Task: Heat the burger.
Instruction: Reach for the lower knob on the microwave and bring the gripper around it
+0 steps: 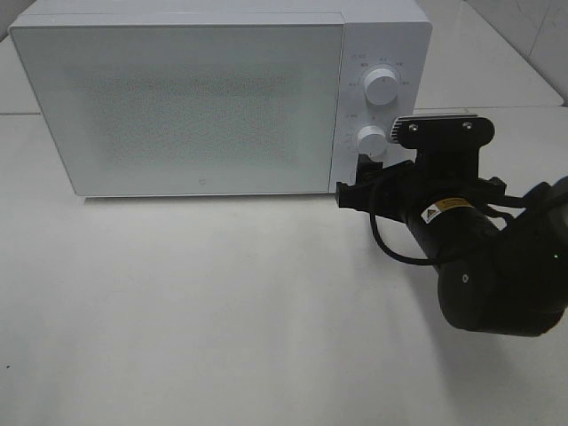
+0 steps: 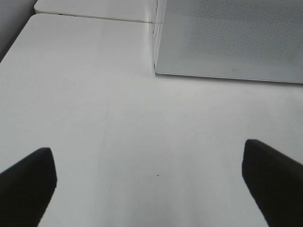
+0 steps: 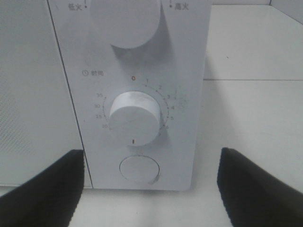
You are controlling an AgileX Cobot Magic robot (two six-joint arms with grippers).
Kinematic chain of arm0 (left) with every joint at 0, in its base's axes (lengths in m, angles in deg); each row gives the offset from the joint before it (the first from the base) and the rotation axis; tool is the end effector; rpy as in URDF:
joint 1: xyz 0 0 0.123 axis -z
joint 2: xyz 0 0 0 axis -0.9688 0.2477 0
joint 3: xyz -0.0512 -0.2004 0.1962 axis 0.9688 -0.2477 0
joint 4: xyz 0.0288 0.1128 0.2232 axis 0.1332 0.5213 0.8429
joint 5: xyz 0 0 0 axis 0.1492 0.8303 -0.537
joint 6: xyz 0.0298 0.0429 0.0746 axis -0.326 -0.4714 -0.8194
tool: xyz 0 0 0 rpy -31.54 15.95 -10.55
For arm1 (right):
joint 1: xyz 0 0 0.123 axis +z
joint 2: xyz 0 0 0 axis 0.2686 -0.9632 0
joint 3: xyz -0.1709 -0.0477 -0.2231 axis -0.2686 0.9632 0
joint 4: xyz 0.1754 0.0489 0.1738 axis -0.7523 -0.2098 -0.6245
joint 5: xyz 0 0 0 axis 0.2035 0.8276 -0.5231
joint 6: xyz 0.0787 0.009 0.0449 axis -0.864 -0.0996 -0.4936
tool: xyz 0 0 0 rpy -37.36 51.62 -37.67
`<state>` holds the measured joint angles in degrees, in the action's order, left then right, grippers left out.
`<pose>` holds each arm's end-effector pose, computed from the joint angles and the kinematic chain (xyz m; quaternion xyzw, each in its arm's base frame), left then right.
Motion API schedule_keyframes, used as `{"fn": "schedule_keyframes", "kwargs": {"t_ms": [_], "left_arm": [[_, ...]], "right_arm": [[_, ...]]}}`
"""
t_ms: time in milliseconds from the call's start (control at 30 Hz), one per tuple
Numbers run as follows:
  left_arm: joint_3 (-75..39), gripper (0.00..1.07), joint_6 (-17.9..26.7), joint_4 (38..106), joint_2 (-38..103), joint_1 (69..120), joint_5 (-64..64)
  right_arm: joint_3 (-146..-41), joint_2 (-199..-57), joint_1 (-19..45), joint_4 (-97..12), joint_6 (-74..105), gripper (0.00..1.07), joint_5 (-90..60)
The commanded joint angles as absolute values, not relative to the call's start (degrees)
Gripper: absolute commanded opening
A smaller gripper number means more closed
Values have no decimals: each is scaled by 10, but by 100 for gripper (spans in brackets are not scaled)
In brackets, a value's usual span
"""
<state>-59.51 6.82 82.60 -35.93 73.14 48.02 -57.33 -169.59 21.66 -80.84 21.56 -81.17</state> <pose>-0.0045 -0.0055 0.2791 -0.0075 0.8460 -0.0159 0.5330 0.2702 0.1383 0.1281 -0.0063 0.7520 0.0057 0.6591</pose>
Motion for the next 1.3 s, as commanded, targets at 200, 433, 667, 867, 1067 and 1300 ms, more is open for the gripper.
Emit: {"fn": "schedule_keyframes", "kwargs": {"t_ms": [200,433,667,867,1067,1300], "left_arm": [[-597,100,70,822,-374,729,479],[-597,100,70,822,-374,729,479],[-597,100,70,822,-374,729,479],[-597,100,70,822,-374,729,479],[-597,100,70,822,-374,729,479],[-597,100,70,822,-374,729,479]], "right_arm": [[-635,-1734,218,-805,235,76,-859],[-677,-1755,218,-806,260,76,-847],[-713,-1782,198,-819,272,76,-827],[-715,-1782,198,-834,272,76,-834],[-738,-1810,191,-850,275,76,-816],[-738,-1805,191,-869,279,76,-835]]}}
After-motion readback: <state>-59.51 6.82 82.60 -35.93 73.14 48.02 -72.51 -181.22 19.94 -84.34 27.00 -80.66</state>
